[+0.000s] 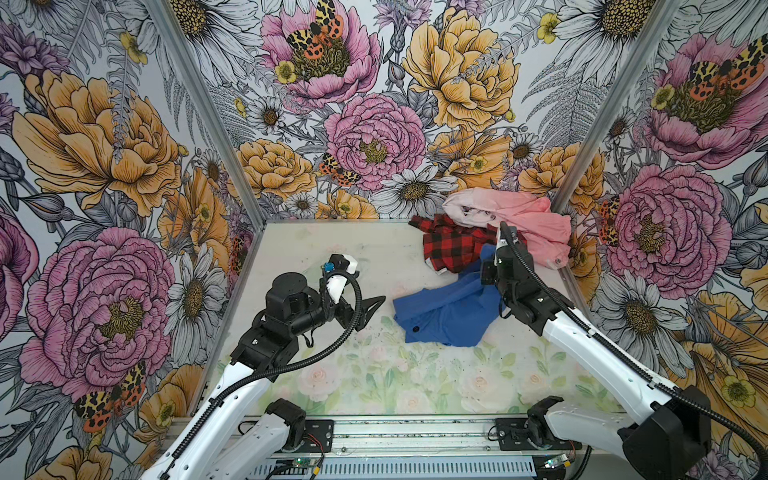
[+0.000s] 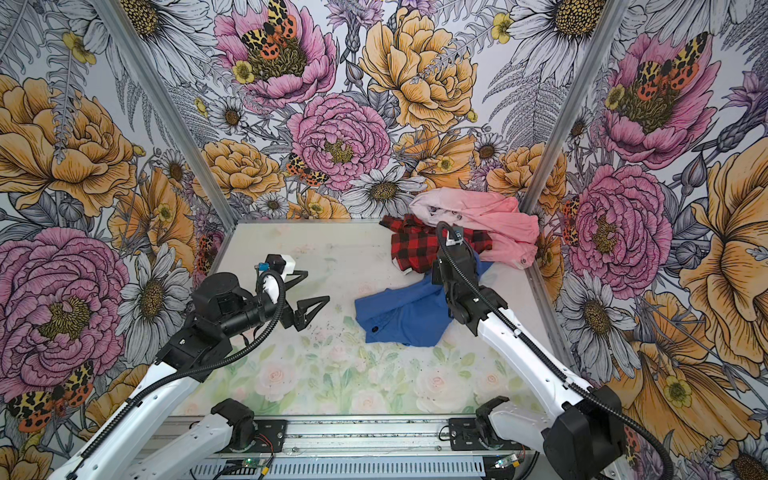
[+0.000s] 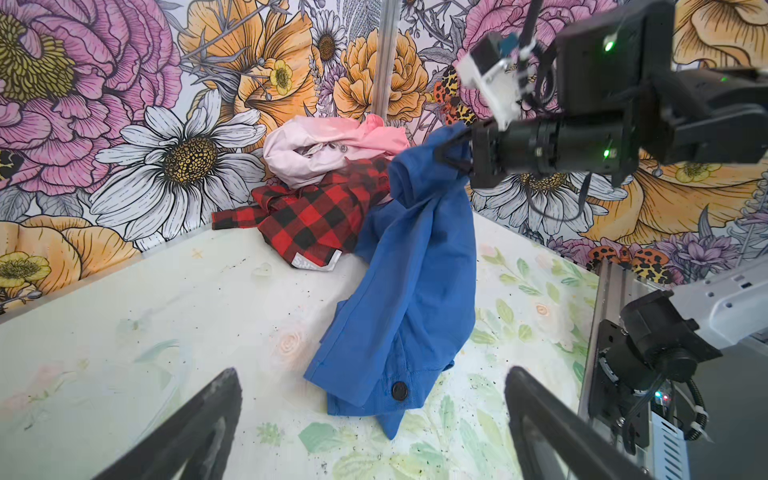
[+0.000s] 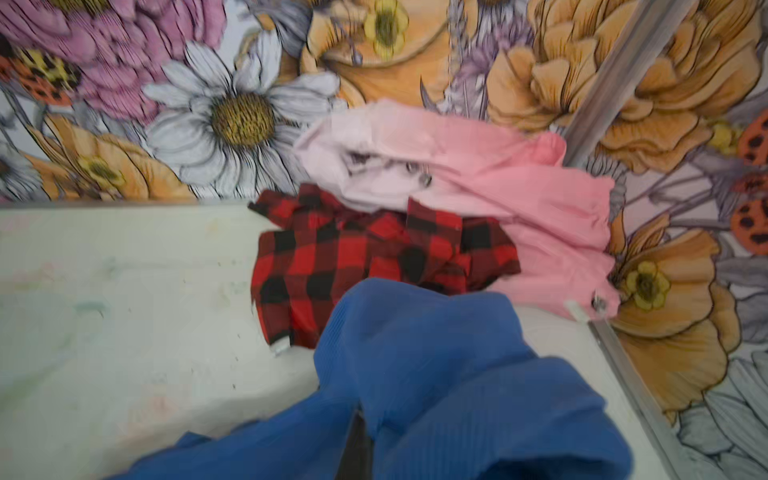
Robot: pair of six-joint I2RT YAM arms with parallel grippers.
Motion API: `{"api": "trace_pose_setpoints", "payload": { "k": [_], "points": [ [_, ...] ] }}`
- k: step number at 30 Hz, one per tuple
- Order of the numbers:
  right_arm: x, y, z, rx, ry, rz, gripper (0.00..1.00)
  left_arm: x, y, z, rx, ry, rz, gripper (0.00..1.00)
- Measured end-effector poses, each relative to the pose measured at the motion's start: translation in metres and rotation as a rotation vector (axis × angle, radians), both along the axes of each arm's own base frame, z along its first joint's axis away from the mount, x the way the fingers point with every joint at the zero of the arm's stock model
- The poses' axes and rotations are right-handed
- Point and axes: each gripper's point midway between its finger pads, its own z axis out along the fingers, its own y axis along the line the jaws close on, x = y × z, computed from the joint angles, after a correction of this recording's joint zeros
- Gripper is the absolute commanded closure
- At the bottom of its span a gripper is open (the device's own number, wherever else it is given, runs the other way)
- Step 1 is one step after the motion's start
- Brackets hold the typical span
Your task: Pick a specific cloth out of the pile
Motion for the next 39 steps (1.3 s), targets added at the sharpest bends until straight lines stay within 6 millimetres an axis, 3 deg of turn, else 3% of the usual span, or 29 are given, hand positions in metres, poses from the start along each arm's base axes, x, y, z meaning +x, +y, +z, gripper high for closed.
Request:
{"api": "trace_pose_setpoints", "payload": {
  "k": [1,2,4,6,7,13,18,22,27,31,39],
  "points": [
    [-0.006,-0.001,-0.017,0.002,0.038,-0.004,0.98,0.002,-0.003,-0.005,0.005,0.015,-0.008,0.01],
    [-0.013,0.000,-0.033,0.008,0.074,-0.009,0.86,0.004,-0.006,-0.010,0.013,0.035,-0.018,0.01],
    [-0.019,0.001,-0.047,0.031,0.104,-0.014,0.57,0.008,-0.016,-0.025,0.036,0.080,-0.041,0.01],
    [-0.022,0.000,-0.045,0.056,0.103,-0.023,0.16,0.006,-0.036,-0.044,0.082,0.135,-0.080,0.01],
    [-0.025,-0.002,-0.040,0.069,0.093,-0.032,0.01,0.004,-0.046,-0.050,0.106,0.153,-0.102,0.01],
    [-0.053,-0.017,-0.005,0.128,0.062,-0.069,0.01,0.009,-0.111,-0.102,0.261,0.245,-0.165,0.01],
    [-0.094,-0.003,-0.022,0.238,0.106,0.046,0.01,0.025,-0.136,-0.151,0.340,0.319,-0.216,0.01],
    [-0.131,0.014,-0.034,0.334,0.141,0.163,0.01,0.041,-0.166,-0.163,0.360,0.303,-0.302,0.01],
    [-0.167,0.038,-0.032,0.433,0.155,0.304,0.00,0.069,-0.218,-0.156,0.333,0.245,-0.415,0.01],
    [-0.196,0.047,-0.032,0.487,0.142,0.398,0.01,0.079,-0.254,-0.168,0.349,0.228,-0.487,0.01],
    [-0.208,0.056,-0.043,0.445,0.176,0.444,0.00,0.070,-0.298,-0.206,0.414,0.265,-0.582,0.01]
  ]
}}
